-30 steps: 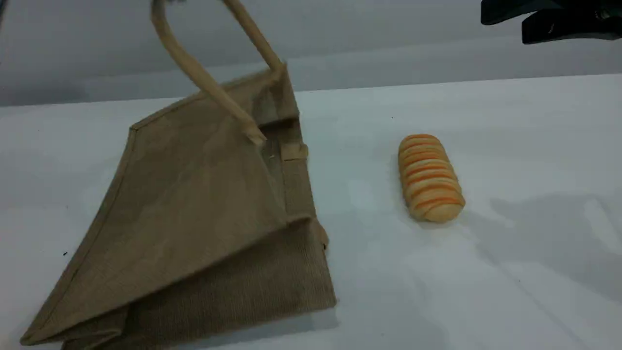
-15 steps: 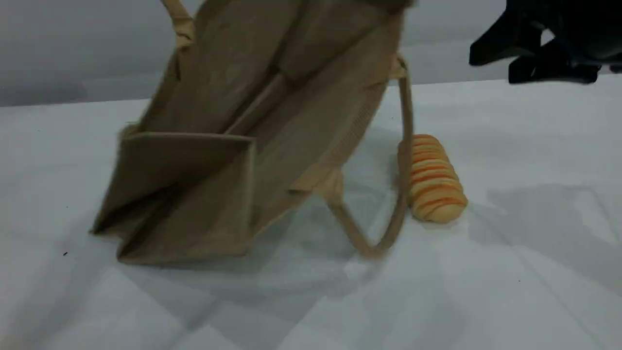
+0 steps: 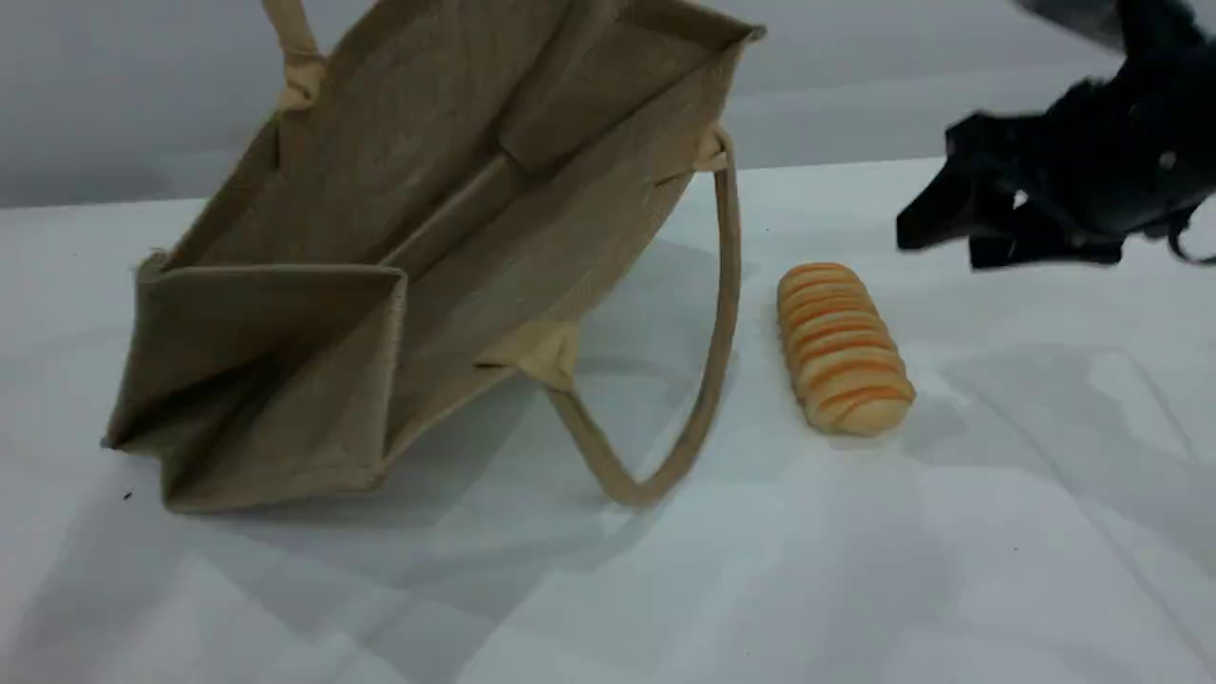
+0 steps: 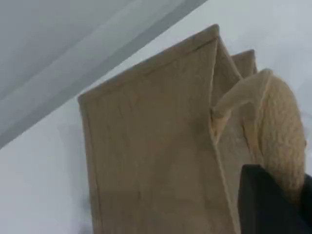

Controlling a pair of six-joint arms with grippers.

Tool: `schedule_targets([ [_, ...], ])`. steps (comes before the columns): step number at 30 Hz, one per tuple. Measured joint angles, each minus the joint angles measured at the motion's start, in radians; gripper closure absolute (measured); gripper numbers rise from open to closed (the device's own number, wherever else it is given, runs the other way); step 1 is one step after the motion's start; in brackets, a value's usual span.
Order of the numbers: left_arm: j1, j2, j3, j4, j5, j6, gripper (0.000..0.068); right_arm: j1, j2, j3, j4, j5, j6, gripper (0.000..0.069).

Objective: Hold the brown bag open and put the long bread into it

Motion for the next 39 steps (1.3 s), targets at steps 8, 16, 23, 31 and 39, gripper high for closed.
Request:
schedule_targets([
  [8, 0.0, 0.003, 0.0, -0.102, -0.002, 0.031, 0.0594, 0.009, 0.084, -0.035, 0.0, 0.03, -0.004, 0.0281],
  [16, 0.0, 0.004, 0.0, -0.12, -0.002, 0.026, 0.0594, 0.058, 0.156, -0.116, 0.0, -0.012, -0.004, 0.0281],
  [23, 0.0, 0.004, 0.0, -0.12, -0.002, 0.007, 0.0594, 0.099, 0.242, -0.177, 0.002, -0.088, -0.004, 0.0281],
  [31, 0.0, 0.004, 0.0, -0.12, -0.002, 0.002, 0.0594, 0.109, 0.289, -0.182, 0.008, -0.09, -0.004, 0.0287],
  [39, 0.0, 0.004, 0.0, -0.121, -0.001, 0.002, 0.0594, 0.109, 0.293, -0.181, 0.004, -0.104, -0.004, 0.0546],
])
